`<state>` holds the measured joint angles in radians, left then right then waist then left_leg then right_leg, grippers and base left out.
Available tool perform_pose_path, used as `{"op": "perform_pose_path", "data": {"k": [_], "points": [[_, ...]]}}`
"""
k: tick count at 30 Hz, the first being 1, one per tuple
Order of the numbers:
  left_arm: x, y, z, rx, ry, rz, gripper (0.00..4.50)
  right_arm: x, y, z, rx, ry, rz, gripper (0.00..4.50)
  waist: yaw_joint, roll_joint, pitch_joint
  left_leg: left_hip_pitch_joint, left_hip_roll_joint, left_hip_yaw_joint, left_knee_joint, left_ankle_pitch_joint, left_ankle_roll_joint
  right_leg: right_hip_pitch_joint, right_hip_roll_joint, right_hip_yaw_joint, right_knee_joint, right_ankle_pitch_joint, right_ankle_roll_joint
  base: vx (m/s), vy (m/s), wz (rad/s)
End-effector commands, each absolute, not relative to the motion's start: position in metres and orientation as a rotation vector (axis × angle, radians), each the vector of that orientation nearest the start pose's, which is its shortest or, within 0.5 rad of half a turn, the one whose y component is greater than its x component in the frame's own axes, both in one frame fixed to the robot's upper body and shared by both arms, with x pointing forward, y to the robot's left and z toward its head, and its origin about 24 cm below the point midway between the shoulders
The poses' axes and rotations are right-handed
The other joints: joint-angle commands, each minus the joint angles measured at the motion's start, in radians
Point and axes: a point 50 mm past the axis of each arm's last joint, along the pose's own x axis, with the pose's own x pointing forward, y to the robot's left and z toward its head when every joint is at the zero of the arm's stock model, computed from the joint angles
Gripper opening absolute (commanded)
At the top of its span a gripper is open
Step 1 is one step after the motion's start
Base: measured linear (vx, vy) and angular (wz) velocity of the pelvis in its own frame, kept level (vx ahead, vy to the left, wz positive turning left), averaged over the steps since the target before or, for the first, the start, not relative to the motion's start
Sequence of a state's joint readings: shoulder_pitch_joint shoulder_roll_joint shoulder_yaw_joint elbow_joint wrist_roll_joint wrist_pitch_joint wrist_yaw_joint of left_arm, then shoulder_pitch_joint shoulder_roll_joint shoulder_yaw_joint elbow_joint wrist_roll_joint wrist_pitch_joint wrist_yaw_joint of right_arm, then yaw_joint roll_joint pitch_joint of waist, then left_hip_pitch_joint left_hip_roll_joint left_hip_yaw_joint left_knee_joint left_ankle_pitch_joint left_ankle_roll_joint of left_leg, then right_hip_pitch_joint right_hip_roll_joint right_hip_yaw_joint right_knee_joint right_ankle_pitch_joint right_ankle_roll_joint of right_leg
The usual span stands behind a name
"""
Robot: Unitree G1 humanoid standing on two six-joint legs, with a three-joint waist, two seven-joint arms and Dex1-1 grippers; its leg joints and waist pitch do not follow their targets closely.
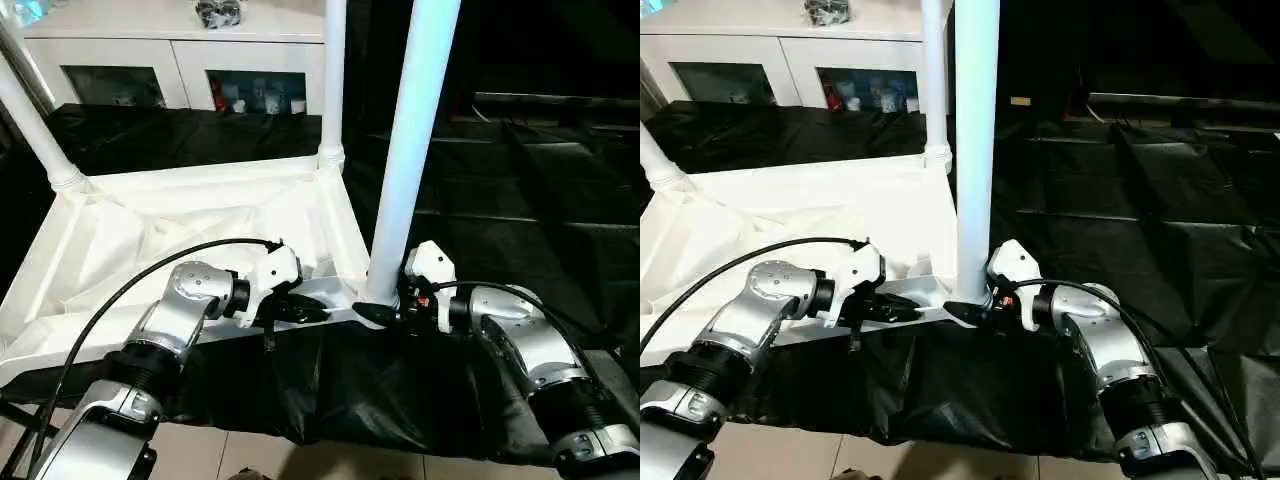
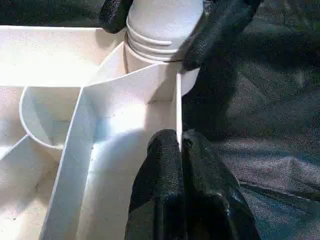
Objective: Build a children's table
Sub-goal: Rotate leg to tighten
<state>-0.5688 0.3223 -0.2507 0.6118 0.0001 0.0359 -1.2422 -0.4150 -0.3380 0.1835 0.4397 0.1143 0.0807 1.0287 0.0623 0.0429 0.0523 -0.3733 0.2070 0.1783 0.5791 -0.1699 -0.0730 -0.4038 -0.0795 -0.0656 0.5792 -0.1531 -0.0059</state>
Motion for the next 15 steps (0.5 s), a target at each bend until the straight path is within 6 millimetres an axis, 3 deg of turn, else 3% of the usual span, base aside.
{"op": "perform_pose_path", "data": {"k": [1,5,6,9,12,13,15], "points": [[0.315,0.112,0.065,0.329,0.265,-1.394,0.0,0.286,-0.113,0.039,-0.17,0.273,1.281,2.84,0.0,-0.016,-0.07,0.011,0.021,0.001,-0.062,-0.212,0.067,0.048,-0.053,0.035,-0.06,-0.279,-0.214,0.0,0.0,0.0],[0.315,0.114,0.064,0.332,0.27,-1.369,0.0,0.288,-0.11,0.038,-0.156,0.264,1.232,2.74,0.0,-0.015,-0.07,0.012,0.02,0.0,-0.062,-0.216,0.066,0.048,-0.054,0.034,-0.06,-0.286,-0.214,0.0,0.0,0.0],[0.315,0.116,0.063,0.335,0.271,-1.348,0.0,0.29,-0.11,0.037,-0.159,0.261,1.202,2.72,0.0,-0.009,-0.069,0.012,0.02,0.0,-0.063,-0.221,0.063,0.047,-0.054,0.034,-0.061,-0.294,-0.213,0.0,0.0,0.0],[0.318,0.117,0.062,0.329,0.274,-1.276,0.0,0.303,-0.108,0.033,-0.185,0.263,1.014,2.71,-0.014,-0.014,-0.066,0.011,0.017,-0.003,-0.068,-0.254,0.034,0.046,-0.054,0.033,-0.066,-0.354,-0.194,0.0,0.0,0.0],[0.322,0.113,0.062,0.331,0.262,-1.215,0.0,0.312,-0.107,0.03,-0.181,0.26,0.865,2.7,-0.024,-0.011,-0.065,0.015,0.015,-0.005,-0.068,-0.279,0.019,0.042,-0.054,0.033,-0.071,-0.39,-0.185,0.0,0.0,0.0],[0.324,0.105,0.062,0.321,0.25,-1.165,0.0,0.319,-0.103,0.028,-0.152,0.259,0.749,2.7,-0.029,-0.003,-0.064,0.016,0.015,-0.005,-0.069,-0.288,0.015,0.041,-0.052,0.033,-0.074,-0.391,-0.182,0.0,0.0,0.0],[0.325,0.097,0.062,0.31,0.244,-1.137,0.0,0.322,-0.099,0.027,-0.126,0.263,0.679,2.7,-0.036,-0.004,-0.065,0.017,0.014,-0.006,-0.069,-0.294,0.006,0.041,-0.054,0.033,-0.074,-0.396,-0.182,0.0,0.0,0.0]]}}
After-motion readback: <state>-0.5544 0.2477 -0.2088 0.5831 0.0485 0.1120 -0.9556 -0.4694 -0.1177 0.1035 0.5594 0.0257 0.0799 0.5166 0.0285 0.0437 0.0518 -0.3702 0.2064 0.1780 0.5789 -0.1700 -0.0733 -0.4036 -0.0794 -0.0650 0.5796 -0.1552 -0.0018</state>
